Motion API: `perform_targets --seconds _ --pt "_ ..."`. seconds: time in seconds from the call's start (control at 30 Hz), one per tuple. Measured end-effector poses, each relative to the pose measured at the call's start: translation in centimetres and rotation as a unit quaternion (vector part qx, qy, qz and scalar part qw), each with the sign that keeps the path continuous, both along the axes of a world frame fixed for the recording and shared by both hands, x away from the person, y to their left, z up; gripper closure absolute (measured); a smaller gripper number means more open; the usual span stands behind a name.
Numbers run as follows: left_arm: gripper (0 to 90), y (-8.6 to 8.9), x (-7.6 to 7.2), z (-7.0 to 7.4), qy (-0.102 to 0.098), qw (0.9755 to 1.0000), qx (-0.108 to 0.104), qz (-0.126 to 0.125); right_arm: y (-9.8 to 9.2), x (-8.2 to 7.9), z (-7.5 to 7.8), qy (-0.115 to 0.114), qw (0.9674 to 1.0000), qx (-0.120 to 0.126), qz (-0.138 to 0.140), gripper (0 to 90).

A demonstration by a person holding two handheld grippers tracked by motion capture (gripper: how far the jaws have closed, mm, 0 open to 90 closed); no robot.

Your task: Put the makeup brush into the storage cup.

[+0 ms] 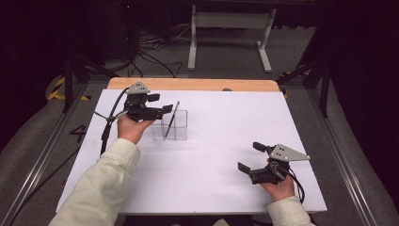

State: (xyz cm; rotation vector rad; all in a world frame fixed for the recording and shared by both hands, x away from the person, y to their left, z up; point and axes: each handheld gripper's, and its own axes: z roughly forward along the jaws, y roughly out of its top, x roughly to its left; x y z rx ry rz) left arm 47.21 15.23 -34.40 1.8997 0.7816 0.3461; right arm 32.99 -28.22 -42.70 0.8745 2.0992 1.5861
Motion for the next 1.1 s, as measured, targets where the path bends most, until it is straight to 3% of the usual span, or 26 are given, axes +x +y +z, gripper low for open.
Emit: perform_targets --seconds 0.53,0.8,1.1 --pt "9.8 2.5 -3.9 0.7 -0.030 0.9985 -0.035 -0.030 -0.2 0.2 0.5 -0.013 0.9999 0.006 -0.001 0.7" --pt "5.7 4.0 -6.1 0.7 -0.039 0.9975 -0.042 -0.042 -0.3 0.5 1.0 -0.018 0.9998 0.010 0.003 0.7" --pt "3.2 5.1 -7.9 -0.6 -0.035 0.9970 -0.043 -0.054 -0.5 0.8 1.1 -0.020 0.9995 0.020 0.009 0.1"
